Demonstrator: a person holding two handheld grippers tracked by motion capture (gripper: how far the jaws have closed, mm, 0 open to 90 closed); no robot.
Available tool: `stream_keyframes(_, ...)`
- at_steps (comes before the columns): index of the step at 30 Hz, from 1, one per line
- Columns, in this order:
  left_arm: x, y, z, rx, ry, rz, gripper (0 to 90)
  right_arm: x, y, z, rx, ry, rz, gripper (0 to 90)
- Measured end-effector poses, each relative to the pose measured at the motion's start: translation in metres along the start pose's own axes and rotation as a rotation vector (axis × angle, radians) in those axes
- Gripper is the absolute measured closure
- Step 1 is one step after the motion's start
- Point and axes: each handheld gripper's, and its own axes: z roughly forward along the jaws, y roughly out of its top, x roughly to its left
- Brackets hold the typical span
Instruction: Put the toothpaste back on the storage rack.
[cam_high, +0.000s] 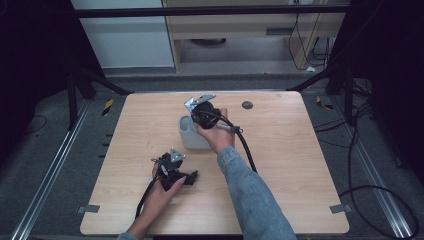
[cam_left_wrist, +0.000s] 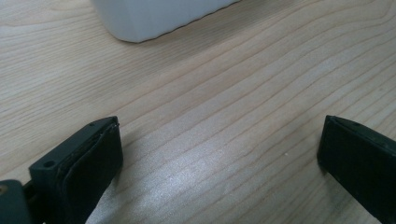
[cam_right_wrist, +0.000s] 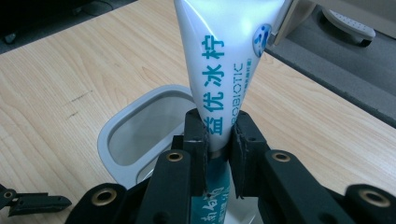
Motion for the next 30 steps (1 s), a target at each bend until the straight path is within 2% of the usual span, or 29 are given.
stream_keyframes(9,0.0000,0.0000,0.0000,0.000,0.000,0.000,0.0,0.0016,-0.0018,0.0039,0.020,0.009,-0.002,78.0)
stream_keyframes(30,0.0000,0.0000,0.0000,0.000,0.000,0.000,0.0,0.0021,-0.0019,0.0058,0.021,0.026,0.003,77.6)
